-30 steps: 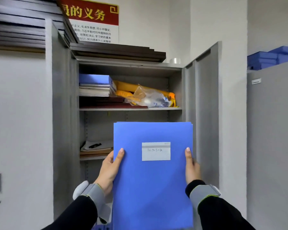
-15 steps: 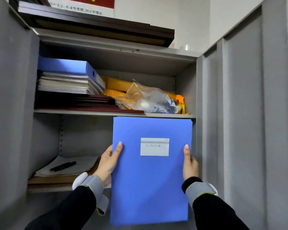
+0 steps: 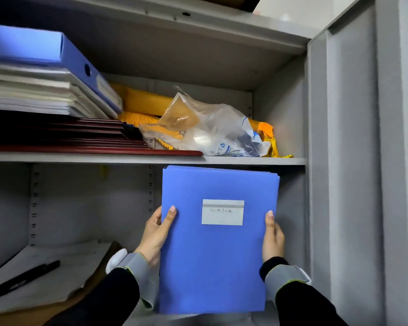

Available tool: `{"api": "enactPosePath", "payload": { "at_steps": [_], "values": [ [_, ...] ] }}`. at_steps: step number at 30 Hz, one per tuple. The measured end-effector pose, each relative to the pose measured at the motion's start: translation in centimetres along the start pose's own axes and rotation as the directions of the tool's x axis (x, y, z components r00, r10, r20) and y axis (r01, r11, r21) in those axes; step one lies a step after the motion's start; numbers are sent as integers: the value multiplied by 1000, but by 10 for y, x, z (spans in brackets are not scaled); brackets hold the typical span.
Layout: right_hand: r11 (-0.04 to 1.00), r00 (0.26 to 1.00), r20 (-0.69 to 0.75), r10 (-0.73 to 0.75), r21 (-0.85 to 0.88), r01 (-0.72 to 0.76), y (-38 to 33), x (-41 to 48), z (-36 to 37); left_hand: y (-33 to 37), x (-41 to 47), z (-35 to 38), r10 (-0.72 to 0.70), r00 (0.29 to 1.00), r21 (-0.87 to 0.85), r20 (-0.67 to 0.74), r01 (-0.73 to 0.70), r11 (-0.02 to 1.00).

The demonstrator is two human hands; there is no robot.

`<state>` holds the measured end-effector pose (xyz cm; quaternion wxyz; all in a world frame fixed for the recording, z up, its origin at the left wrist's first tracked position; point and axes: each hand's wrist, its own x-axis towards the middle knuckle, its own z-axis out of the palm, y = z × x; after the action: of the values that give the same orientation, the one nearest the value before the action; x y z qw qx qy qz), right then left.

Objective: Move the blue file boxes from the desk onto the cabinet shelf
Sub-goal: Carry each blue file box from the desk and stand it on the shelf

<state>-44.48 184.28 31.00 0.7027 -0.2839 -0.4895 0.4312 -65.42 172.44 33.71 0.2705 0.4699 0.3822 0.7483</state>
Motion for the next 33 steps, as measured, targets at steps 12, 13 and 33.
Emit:
{"api": "enactPosePath", "payload": {
  "at_steps": [12, 13, 33],
  "values": [
    [982, 999, -40, -6, -188, -1, 58, 89, 40, -56, 80, 5, 3, 994, 14, -110, -1, 1000],
    [972, 999, -39, -30, -235, 20, 62, 92, 43, -60, 84, 8, 22, 992, 26, -126, -19, 999],
    [946, 929, 370, -11, -296, 130, 26, 79, 60, -126, 95, 105, 120, 939, 366, 321, -240, 899]
  ]
}}
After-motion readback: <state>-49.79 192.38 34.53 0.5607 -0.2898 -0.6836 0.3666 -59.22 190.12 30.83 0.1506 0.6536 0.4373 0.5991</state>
